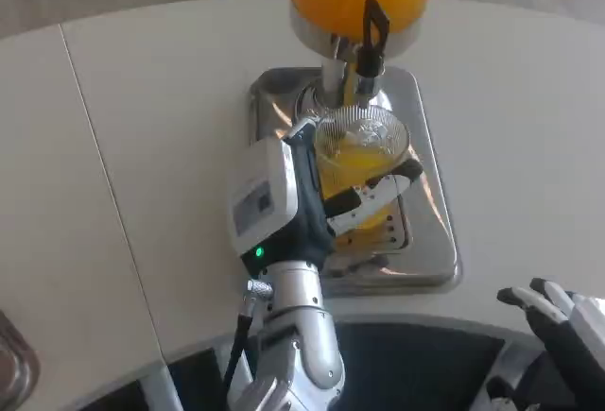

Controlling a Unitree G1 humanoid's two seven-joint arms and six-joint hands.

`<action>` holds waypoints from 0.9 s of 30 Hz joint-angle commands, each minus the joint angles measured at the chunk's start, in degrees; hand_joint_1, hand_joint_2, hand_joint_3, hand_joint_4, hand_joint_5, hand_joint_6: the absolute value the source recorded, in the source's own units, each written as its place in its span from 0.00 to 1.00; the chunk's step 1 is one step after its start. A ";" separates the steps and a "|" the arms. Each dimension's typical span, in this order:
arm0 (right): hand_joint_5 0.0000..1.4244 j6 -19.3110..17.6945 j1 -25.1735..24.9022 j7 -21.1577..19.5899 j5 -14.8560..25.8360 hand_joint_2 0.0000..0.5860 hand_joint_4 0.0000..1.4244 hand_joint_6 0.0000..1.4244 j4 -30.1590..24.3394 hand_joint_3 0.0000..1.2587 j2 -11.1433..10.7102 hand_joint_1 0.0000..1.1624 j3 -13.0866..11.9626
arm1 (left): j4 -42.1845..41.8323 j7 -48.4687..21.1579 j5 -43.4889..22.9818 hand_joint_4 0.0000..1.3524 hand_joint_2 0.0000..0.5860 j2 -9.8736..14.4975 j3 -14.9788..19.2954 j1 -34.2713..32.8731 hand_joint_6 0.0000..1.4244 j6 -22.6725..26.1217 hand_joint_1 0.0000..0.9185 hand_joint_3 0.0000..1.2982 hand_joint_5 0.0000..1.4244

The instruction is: Grasp the cup under the faucet to collect the drink, then remove the cup.

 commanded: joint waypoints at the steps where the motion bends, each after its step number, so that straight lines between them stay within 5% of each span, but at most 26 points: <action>1: 0.00 0.69 -0.13 -0.28 0.18 0.80 0.00 0.00 0.96 0.10 -0.34 0.69 -0.37 | 1.28 0.06 -0.88 0.79 0.14 -2.26 0.28 2.25 1.00 -0.38 0.58 0.71 0.91; 22: 0.00 0.73 -2.08 -2.71 0.11 0.82 0.00 0.00 2.74 0.10 -0.29 0.66 2.01 | -13.50 -5.50 2.01 0.85 0.07 7.18 0.57 9.37 1.00 -6.03 0.62 0.74 0.96; 27: 0.00 0.93 -3.28 -3.58 -0.34 0.82 0.00 0.00 3.46 0.10 -0.06 0.66 2.90 | -17.43 -7.59 1.51 0.85 0.07 10.95 2.35 11.50 1.00 -7.99 0.62 0.73 0.96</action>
